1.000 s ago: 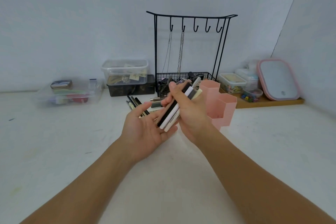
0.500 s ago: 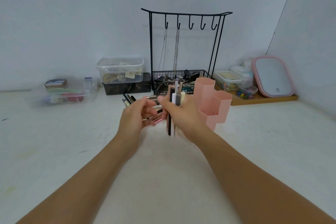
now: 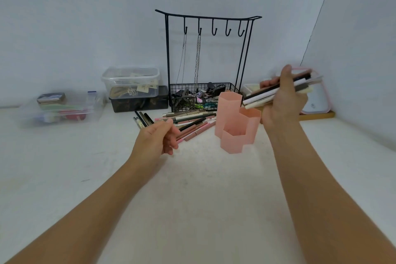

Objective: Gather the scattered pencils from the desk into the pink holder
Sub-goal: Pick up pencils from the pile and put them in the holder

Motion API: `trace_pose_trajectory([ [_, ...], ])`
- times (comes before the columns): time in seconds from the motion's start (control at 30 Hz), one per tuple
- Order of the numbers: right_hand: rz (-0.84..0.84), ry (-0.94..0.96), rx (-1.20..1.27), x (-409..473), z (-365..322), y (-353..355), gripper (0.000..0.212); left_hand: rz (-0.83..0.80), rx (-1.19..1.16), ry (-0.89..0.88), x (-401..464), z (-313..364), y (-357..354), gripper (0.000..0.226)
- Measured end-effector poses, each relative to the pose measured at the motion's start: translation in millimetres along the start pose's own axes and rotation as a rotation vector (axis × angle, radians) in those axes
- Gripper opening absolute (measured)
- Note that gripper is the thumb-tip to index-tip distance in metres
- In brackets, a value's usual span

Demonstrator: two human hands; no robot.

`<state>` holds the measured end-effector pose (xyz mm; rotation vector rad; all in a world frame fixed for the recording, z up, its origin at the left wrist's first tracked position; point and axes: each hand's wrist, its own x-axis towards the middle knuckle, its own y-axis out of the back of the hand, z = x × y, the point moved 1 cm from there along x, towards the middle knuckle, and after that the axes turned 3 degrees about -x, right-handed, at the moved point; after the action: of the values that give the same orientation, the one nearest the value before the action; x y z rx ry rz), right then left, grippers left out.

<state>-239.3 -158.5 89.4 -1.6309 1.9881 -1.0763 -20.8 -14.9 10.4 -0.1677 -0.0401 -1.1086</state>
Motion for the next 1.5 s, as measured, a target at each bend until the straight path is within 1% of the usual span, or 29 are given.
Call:
trace_pose_trajectory([
  [0.07,0.029,-0.015,-0.035,4,6,6,0.025,-0.016,0.006,0.008,0,0,0,0.039],
  [0.17,0.024,-0.001,-0.113,8,10,10,0.023,-0.024,0.011,0.012,0,0,0,0.040],
  [0.23,0.016,0.005,-0.234,7,13,11,0.024,-0.028,0.022,0.011,0,0,-1,0.039],
  [0.33,-0.055,0.019,-0.427,2,16,10,0.025,-0.037,0.037,0.000,-1,-1,-1,0.037],
  [0.43,-0.138,0.001,-0.549,1,18,10,0.018,-0.042,0.040,-0.007,-1,0,-1,0.035],
  [0.5,-0.166,-0.017,-0.587,3,21,10,0.015,-0.041,0.042,-0.009,-1,0,0,0.035],
  [0.6,-0.144,-0.097,-0.611,10,24,13,0.015,-0.036,0.056,-0.010,-1,0,0,0.035],
  [0.73,-0.213,-0.353,-0.541,17,32,22,0.016,-0.034,0.063,-0.011,-2,0,0,0.035],
  [0.8,-0.257,-0.394,-0.603,16,37,24,0.019,-0.031,0.069,-0.004,-2,0,0,0.035],
  [0.9,-0.309,-0.396,-0.744,13,40,24,0.022,-0.029,0.074,0.000,-1,0,0,0.035],
  [0.97,-0.361,-0.373,-0.774,10,41,26,0.036,-0.028,0.071,0.003,-1,-1,0,0.035],
  [1.07,-0.525,-0.383,-0.722,7,45,32,0.080,-0.031,0.070,0.000,-1,-2,-1,0.036],
  [1.1,-0.582,-0.389,-0.721,10,45,36,0.088,-0.033,0.067,-0.002,-1,-2,-1,0.037],
  [1.17,-0.709,-0.365,-0.825,14,39,39,0.089,-0.036,0.062,-0.004,-1,-2,0,0.036],
  [1.23,-0.825,-0.312,-1.001,17,33,37,0.079,-0.034,0.058,-0.002,0,-1,0,0.036],
  [1.27,-0.841,-0.292,-1.079,17,31,36,0.073,-0.034,0.056,-0.003,0,-1,0,0.036],
  [1.33,-0.797,-0.264,-1.170,17,28,35,0.066,-0.037,0.057,-0.006,0,-1,0,0.035],
  [1.4,-0.755,-0.245,-1.188,17,24,36,0.069,-0.037,0.058,-0.009,0,-2,0,0.034],
  [1.5,-0.647,-0.214,-1.143,21,21,41,0.076,-0.038,0.062,-0.010,1,-3,1,0.033],
])
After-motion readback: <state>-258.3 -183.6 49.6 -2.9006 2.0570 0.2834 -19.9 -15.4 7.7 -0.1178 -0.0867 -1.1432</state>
